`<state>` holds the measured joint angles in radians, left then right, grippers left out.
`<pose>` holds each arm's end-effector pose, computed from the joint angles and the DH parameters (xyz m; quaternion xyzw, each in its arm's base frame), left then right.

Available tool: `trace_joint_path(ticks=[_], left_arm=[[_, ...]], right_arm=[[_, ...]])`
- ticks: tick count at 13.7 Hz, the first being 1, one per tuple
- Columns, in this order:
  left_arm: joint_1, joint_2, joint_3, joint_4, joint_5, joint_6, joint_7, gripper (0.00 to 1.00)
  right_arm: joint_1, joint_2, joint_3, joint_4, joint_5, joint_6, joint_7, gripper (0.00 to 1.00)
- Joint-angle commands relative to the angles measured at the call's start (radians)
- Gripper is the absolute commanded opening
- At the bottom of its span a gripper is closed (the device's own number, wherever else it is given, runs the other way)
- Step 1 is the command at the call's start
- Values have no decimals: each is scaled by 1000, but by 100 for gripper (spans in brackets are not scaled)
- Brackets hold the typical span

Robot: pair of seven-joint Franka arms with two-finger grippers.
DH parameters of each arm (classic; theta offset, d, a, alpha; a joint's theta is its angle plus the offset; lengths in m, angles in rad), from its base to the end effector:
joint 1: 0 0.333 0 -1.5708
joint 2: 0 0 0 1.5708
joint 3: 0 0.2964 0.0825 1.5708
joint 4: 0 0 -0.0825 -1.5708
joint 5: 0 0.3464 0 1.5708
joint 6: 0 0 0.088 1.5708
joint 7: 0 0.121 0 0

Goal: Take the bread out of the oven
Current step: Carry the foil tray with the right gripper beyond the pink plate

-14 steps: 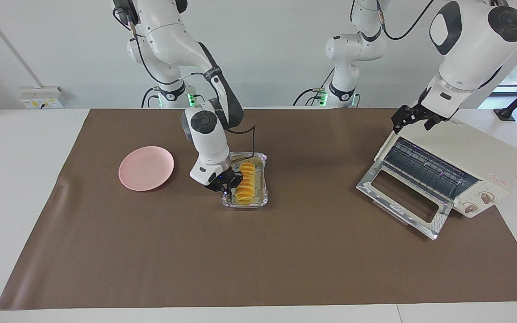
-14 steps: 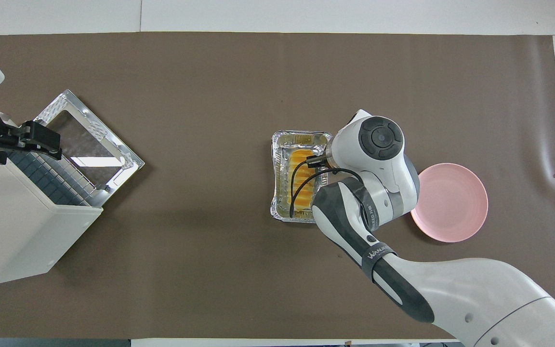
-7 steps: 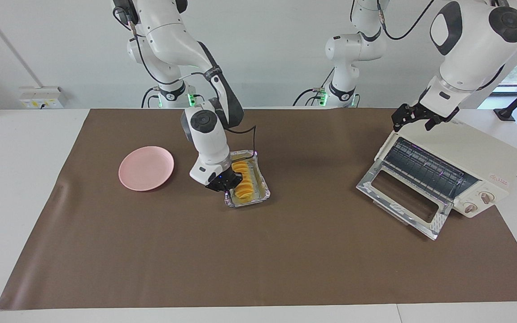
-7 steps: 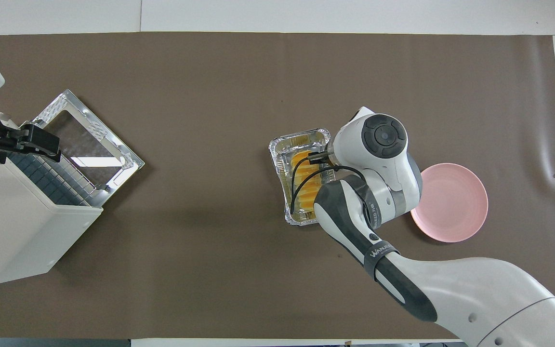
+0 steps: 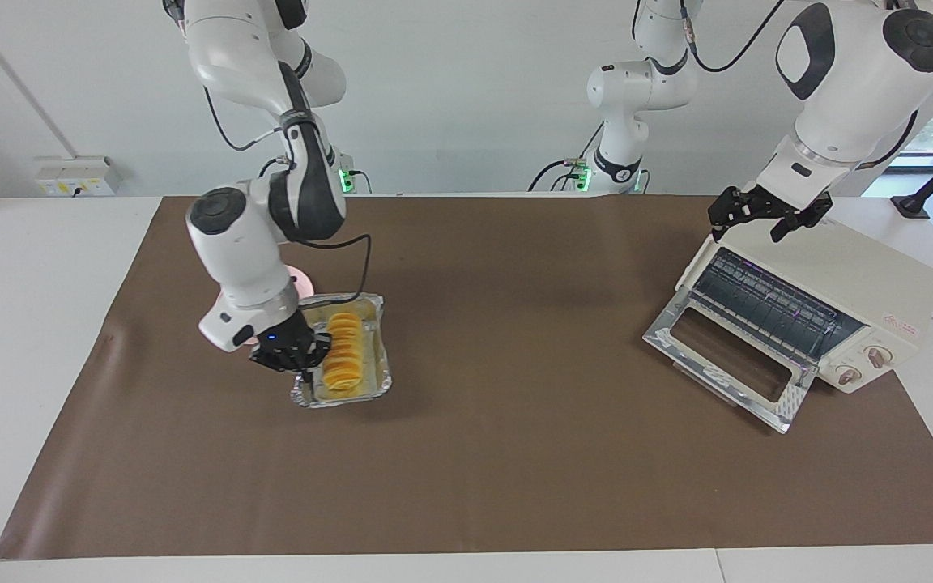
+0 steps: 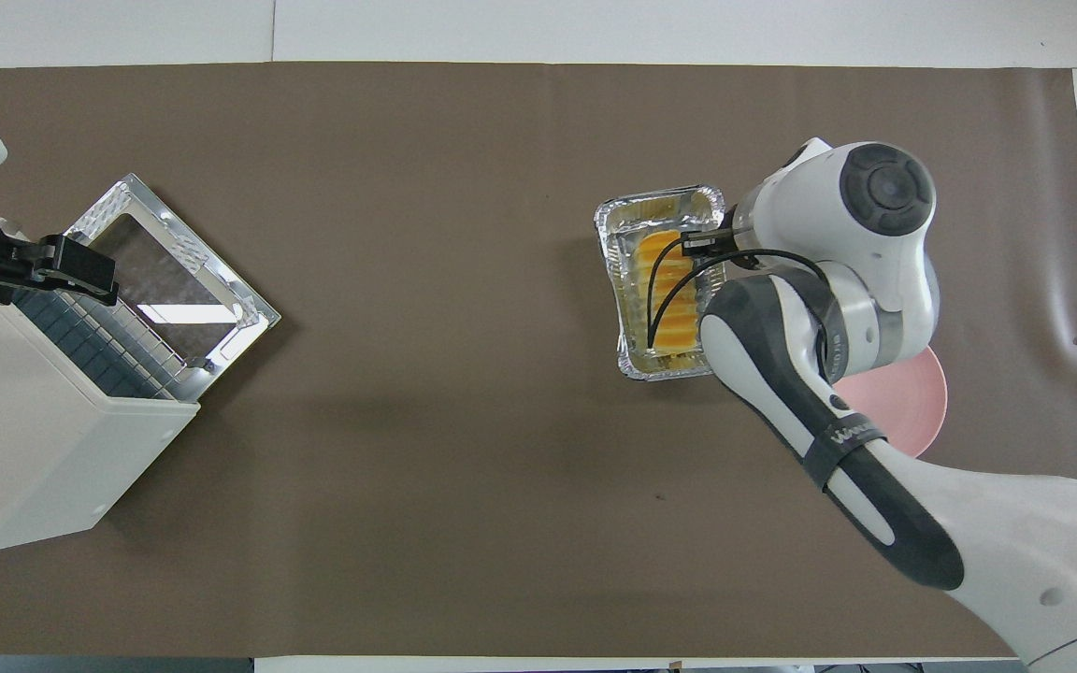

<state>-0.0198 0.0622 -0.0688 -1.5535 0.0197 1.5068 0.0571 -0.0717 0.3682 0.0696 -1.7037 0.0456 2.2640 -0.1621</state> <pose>0.5231 -0.0429 0.5608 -0.9958 0.0726 0.0542 0.0086 0.6365 -0.0039 0.3844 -0.9929 -0.0632 -0.0984 0.0231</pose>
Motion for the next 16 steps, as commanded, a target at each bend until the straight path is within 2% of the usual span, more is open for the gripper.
trace_joint_path(ticks=[1,3,6,9,12,16], left_arm=[[12,-9,-8,-19,-9,42,-63,100],[12,-7,-11,-20,-7,47,-79,100],[14,-8,-11,-25,-10,64,-46,100],[14,-8,-11,-22,-15,63,-51,100],[14,-8,-8,-20,-15,73,-80,100],[6,-13,-6,-23,-15,73,-80,100]], right_arm=[[-65,127,19,183,14,-27,-77,0],[-71,173,19,239,14,-37,-77,0],[-91,204,19,237,58,17,-77,0],[-100,219,18,228,45,45,-95,0],[-111,207,18,138,60,63,-123,0],[-115,186,18,92,60,42,-123,0]])
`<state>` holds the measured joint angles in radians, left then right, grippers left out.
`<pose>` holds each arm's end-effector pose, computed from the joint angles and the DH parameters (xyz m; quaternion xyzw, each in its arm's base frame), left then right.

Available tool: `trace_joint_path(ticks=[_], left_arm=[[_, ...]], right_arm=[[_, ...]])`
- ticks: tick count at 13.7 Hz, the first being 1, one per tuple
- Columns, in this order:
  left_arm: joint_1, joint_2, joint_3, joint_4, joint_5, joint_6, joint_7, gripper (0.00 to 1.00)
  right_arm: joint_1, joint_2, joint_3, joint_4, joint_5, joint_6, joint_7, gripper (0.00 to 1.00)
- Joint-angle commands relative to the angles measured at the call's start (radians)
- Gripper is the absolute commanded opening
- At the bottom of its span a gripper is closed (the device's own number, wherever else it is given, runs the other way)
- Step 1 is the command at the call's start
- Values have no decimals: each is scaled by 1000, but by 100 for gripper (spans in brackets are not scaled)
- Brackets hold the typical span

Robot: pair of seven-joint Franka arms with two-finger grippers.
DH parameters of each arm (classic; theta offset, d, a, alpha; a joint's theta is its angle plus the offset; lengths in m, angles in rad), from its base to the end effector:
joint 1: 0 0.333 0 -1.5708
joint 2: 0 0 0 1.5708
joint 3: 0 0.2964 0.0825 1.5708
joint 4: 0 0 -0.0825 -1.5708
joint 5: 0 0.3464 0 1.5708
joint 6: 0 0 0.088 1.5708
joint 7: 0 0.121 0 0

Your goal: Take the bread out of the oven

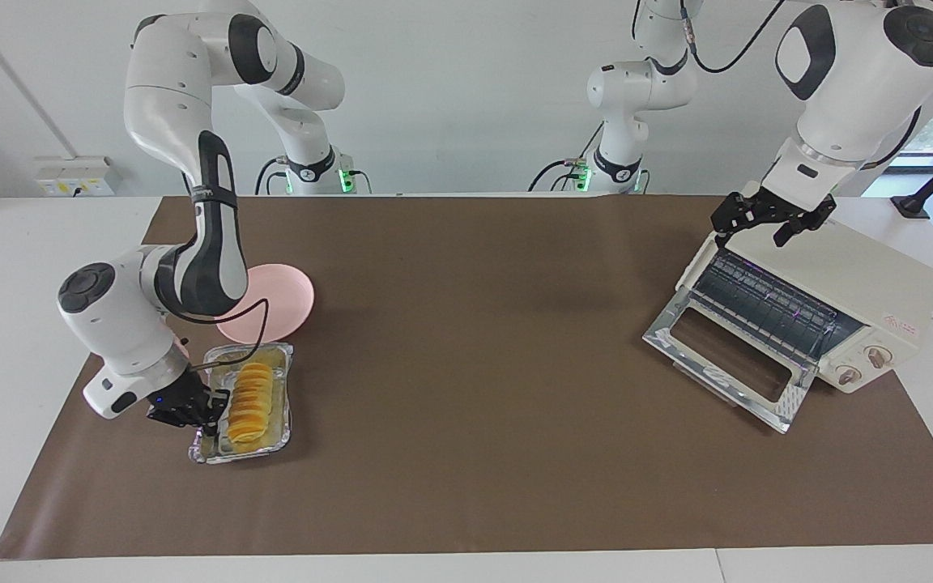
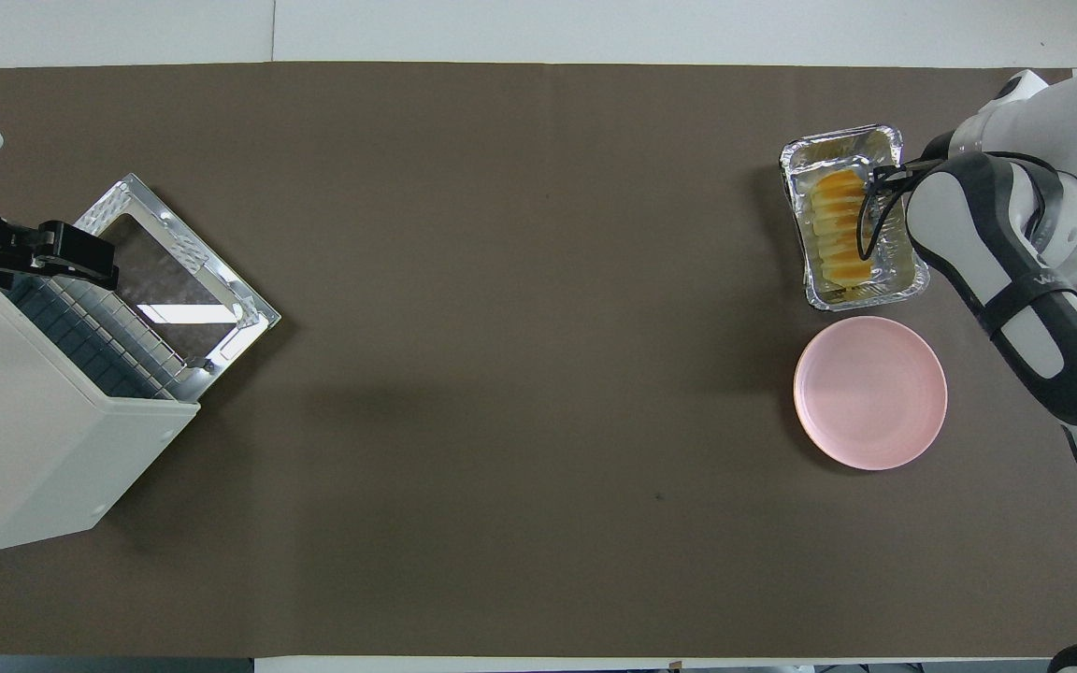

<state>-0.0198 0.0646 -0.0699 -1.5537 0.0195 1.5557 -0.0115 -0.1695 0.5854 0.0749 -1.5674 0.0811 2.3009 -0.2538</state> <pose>0.5298 -0.0441 0.5632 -0.9987 0.0392 0.0308 0.0091 0.6688 -0.0682 0.3074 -0.9948 -0.0468 -0.0823 0.0386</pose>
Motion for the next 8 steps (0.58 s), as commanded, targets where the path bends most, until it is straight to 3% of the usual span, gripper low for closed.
trace_joint_path(ticks=[1,2,3,4,8], left_arm=[[3,-17,-5,-22,-15,23,-7,100],[0,-17,-5,-22,-15,20,-8,100],[0,-20,-7,-23,-15,14,-8,100],[0,-20,-5,-22,-13,12,-10,100],[14,-22,-5,-23,-13,12,-13,100]], right_arm=[[-18,-32,13,-43,25,3,-32,0],[-18,-32,13,-40,25,5,-33,0],[-18,-32,11,-40,25,8,-33,66],[-15,-32,11,-40,25,5,-29,100],[24,-90,8,1,11,-90,-4,100]])
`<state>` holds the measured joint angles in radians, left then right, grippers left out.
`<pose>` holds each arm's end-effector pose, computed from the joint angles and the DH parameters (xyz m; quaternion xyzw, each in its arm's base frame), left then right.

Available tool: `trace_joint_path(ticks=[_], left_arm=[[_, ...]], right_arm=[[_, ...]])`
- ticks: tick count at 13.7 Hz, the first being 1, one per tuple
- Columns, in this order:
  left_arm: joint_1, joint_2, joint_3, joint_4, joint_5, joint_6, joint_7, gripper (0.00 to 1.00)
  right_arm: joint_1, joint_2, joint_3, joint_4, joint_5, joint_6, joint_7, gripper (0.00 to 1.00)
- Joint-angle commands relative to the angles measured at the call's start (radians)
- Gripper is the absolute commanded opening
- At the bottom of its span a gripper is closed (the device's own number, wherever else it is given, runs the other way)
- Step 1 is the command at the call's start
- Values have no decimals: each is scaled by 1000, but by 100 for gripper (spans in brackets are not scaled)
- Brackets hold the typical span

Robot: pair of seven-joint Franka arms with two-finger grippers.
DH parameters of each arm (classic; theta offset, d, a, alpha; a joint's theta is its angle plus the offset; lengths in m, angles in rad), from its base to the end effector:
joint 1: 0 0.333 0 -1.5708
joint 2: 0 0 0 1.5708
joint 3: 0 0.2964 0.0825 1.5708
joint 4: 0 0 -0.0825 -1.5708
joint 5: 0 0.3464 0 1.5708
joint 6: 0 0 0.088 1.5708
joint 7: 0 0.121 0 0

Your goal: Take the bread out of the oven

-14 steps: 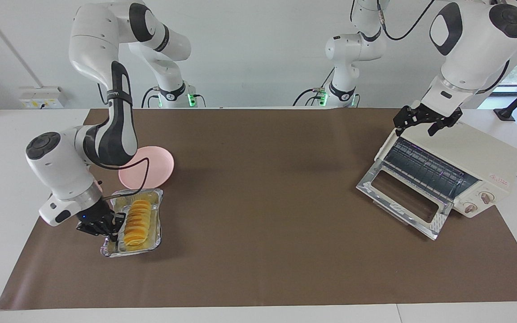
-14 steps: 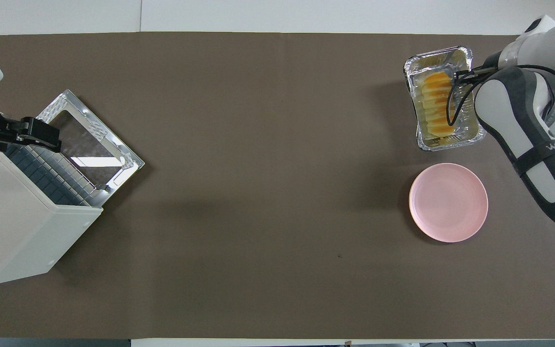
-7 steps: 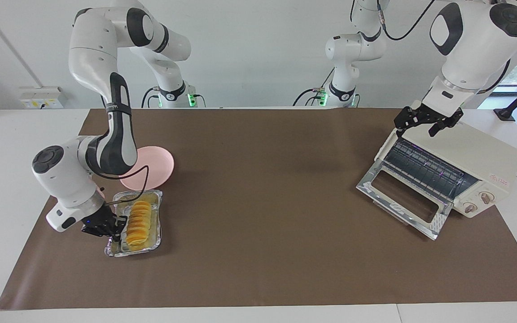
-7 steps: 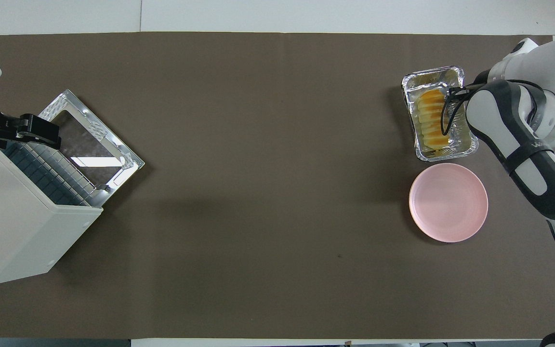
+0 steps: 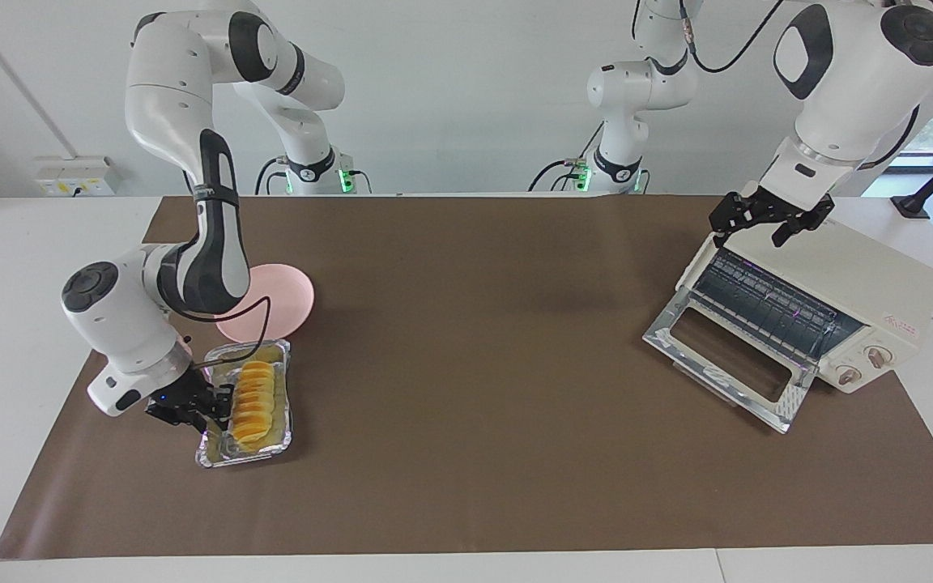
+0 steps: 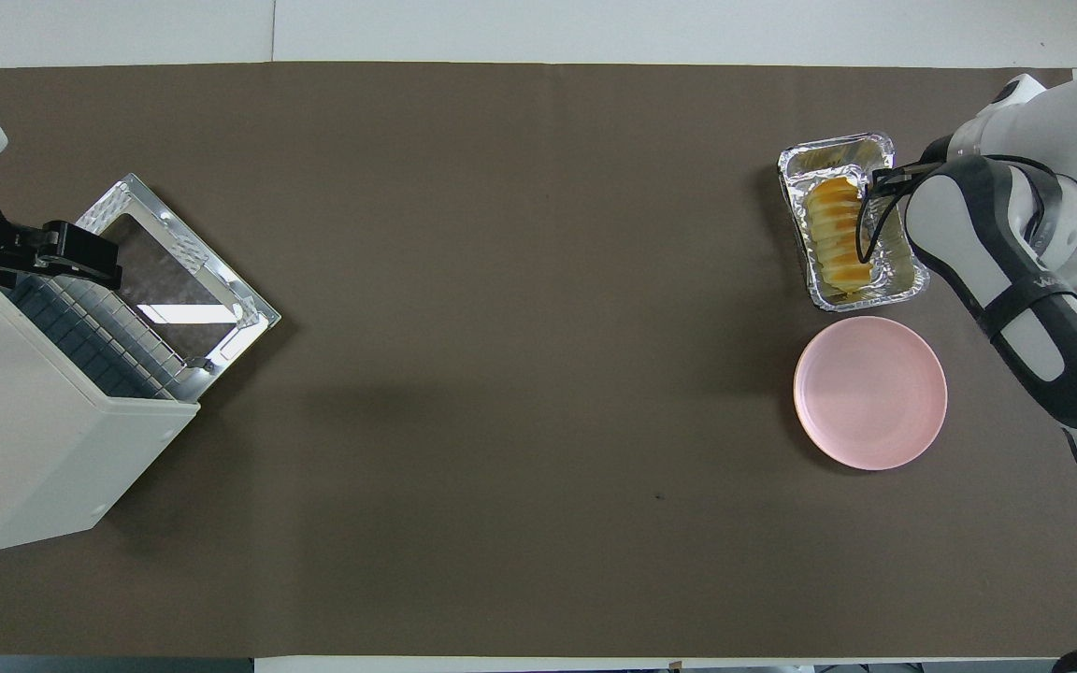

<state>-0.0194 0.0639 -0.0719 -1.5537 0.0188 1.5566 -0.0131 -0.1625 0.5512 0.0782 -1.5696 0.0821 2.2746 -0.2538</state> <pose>0.5297 -0.0450 0.5637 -0.9987 0.0392 0.0300 0.0087 0.6667 -0.0609 0.3266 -0.9942 -0.0530 -0.0851 0.0394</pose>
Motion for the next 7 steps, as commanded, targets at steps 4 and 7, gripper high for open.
trace_joint_path(ticks=[4,7], left_arm=[[12,-19,-3,-23,-13,11,-11,100],[12,-19,-3,-23,-13,11,-11,100]], right_arm=[[63,-56,5,2,5,-67,85,100],[72,-57,5,-47,2,-26,105,100]])
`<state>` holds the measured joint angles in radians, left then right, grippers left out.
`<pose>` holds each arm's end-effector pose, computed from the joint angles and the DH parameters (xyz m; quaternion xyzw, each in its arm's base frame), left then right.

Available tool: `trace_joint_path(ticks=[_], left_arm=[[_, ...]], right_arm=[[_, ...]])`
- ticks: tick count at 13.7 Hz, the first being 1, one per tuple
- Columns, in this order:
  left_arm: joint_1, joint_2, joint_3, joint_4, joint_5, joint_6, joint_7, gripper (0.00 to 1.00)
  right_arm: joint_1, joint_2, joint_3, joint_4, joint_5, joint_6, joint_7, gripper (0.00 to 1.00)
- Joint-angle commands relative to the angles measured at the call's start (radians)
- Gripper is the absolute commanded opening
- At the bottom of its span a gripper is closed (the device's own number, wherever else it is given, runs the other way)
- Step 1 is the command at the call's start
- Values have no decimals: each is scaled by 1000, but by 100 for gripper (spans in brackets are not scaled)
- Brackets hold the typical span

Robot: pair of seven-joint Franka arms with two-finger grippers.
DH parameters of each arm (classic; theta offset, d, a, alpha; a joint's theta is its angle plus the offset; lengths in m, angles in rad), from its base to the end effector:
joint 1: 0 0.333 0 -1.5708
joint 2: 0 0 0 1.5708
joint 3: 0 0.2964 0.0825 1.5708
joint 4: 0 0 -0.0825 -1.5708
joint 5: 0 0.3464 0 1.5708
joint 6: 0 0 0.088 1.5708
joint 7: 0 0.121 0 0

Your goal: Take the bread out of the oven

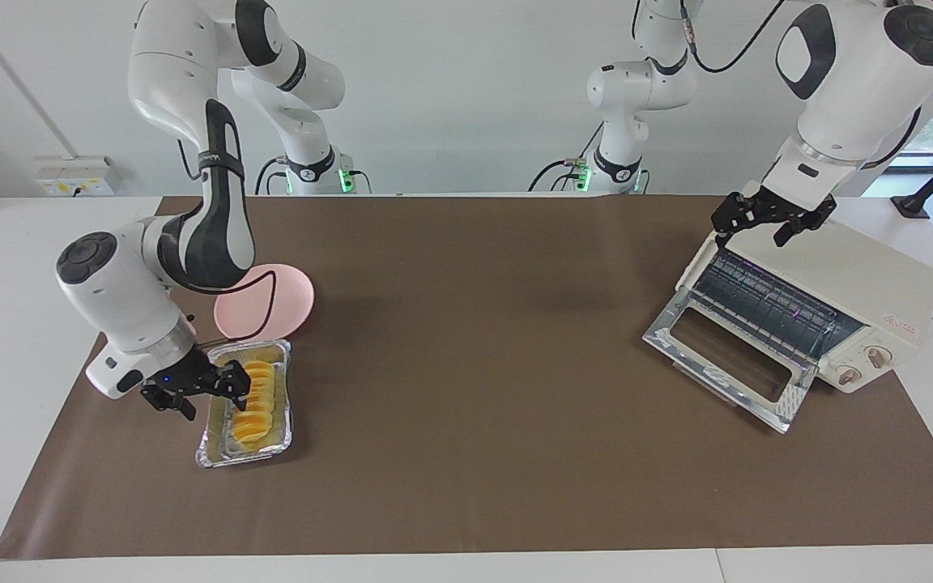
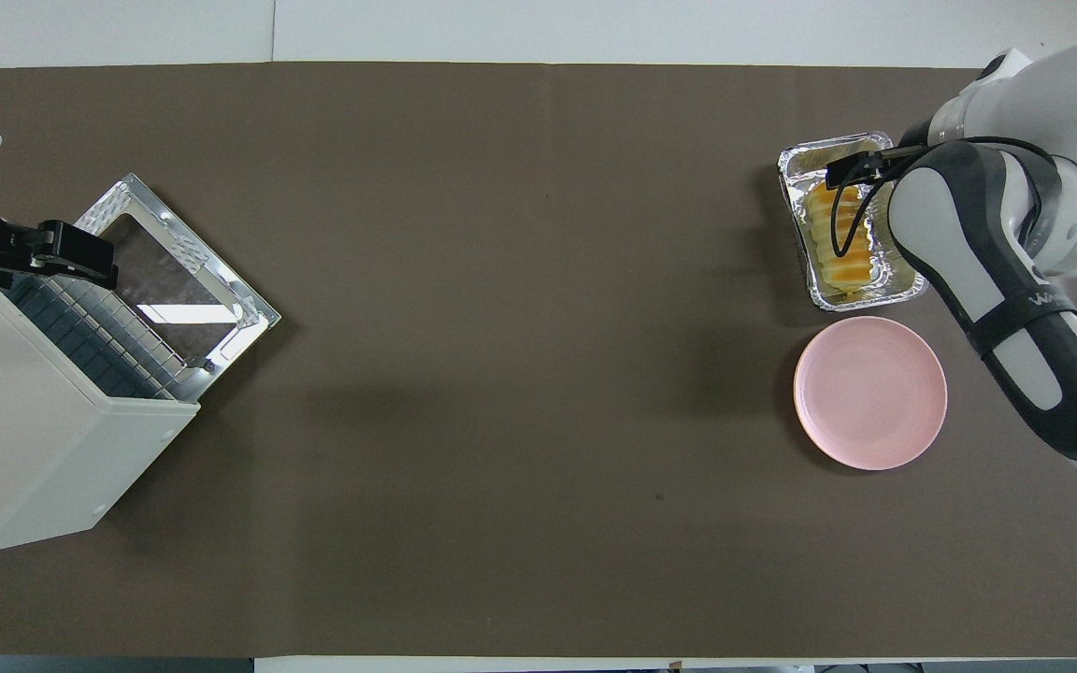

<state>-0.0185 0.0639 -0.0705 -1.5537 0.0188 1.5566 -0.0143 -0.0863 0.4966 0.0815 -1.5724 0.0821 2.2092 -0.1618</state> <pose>0.5298 -0.0438 0.5637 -0.9988 0.0375 0.0300 0.0087 0.6615 -0.0068 0.3549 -0.9948 -0.0499 -0.0747 0.0475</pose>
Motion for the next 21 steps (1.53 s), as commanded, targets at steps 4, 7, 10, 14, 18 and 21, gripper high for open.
trace_joint_path(ticks=[4,7,10,14,18,21], left_arm=[[11,-19,-5,-23,-13,11,-10,100],[11,-19,-5,-22,-13,10,-10,100],[11,-19,-5,-23,-13,10,-10,100],[11,-19,-5,-22,-13,10,-10,100],[11,-21,-5,-22,-13,11,-10,100],[11,-19,-5,-22,-13,11,-10,100]], right_arm=[[-6,-23,1,-156,1,150,10,100],[-7,-30,3,-172,2,150,14,100],[-6,-44,3,-212,4,155,18,94],[-3,-50,3,-227,5,155,34,38],[-3,-49,3,-184,5,135,47,20],[-3,-59,3,-94,4,14,47,20]])
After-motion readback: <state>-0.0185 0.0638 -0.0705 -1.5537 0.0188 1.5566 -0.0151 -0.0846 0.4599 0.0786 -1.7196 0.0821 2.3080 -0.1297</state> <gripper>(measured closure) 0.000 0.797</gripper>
